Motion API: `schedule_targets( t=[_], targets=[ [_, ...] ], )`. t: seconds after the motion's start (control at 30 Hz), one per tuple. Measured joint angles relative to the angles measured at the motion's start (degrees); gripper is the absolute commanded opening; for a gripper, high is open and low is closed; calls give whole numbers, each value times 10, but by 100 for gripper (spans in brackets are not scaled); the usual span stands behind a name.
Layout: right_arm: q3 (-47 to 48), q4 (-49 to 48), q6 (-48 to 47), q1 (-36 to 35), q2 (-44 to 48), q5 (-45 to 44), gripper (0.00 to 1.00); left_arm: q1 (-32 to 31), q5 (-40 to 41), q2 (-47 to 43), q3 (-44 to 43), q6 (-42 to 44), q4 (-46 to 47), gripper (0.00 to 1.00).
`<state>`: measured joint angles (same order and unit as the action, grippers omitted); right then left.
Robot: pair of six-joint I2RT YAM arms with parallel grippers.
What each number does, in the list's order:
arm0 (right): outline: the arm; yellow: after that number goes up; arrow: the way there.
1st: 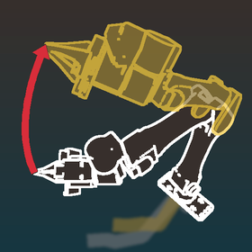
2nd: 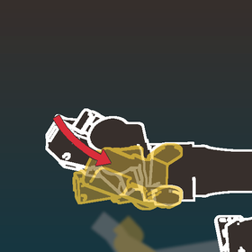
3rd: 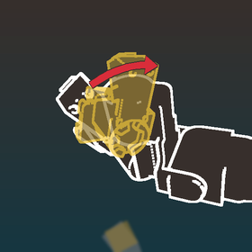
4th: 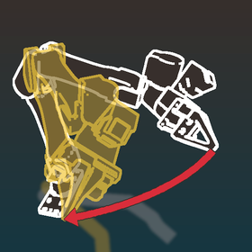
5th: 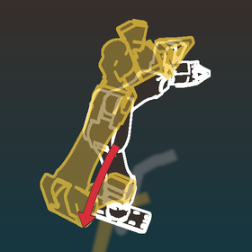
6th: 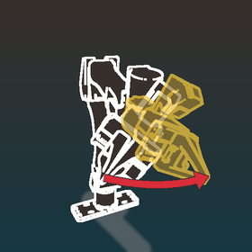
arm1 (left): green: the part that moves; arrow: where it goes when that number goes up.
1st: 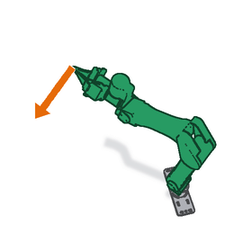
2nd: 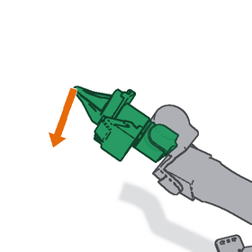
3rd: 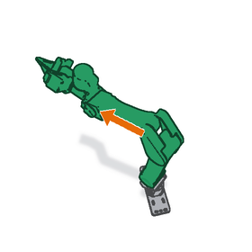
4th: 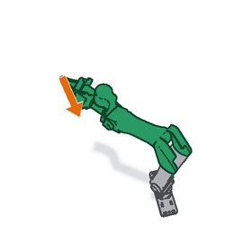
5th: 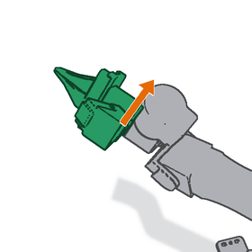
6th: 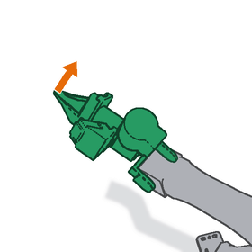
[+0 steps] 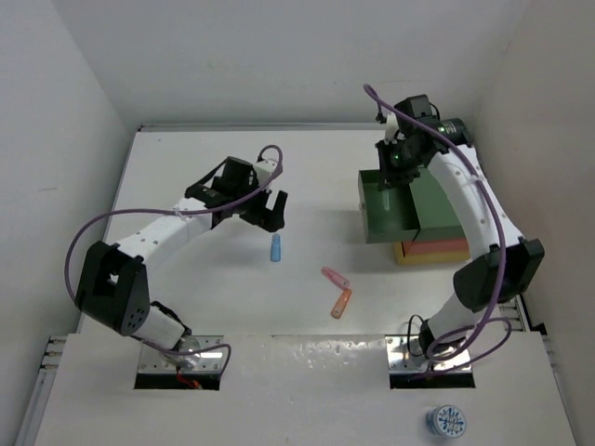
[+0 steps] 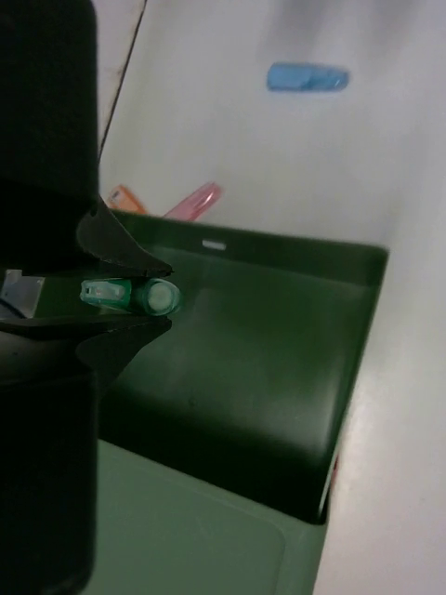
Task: Sort the stationery into containers
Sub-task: Place the stationery in the drawer, then pick up the stationery from the center of the board.
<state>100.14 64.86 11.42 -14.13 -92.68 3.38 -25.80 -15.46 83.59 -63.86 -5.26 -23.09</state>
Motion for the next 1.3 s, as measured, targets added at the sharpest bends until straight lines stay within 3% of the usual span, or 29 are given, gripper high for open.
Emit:
schedule_targets(
  t=[0.2,0.33,0.43,0.57,0.73,1.03,1.13,1.17,1.27,1.3],
  targets=[
    [-6,17,-14,0,-45,-25,1,-1,55,31,22,-52,-17,100],
    [-6,17,-15,-3,-55,-36,20,-2,73,52,28,-90,-13,100],
    [-6,19,-16,-8,-58,-41,27,-3,76,68,47,-111,-6,100],
    [-7,25,-19,-11,-58,-45,36,-12,76,101,71,-125,0,100],
    [-7,33,-20,-11,-58,-48,39,-43,80,136,79,-135,6,100],
    [34,48,-20,-11,-58,-39,43,-78,125,198,9,-155,1,75],
    [66,50,-20,-11,-57,-23,44,-79,144,220,-16,-161,-3,54],
    [75,51,-20,-11,-56,-17,45,-79,148,225,-22,-163,-5,42],
    [92,47,-20,-11,-47,2,47,-78,162,230,-24,-165,1,25],
    [94,45,-19,-11,-42,9,48,-78,162,230,-24,-166,1,24]
  ],
)
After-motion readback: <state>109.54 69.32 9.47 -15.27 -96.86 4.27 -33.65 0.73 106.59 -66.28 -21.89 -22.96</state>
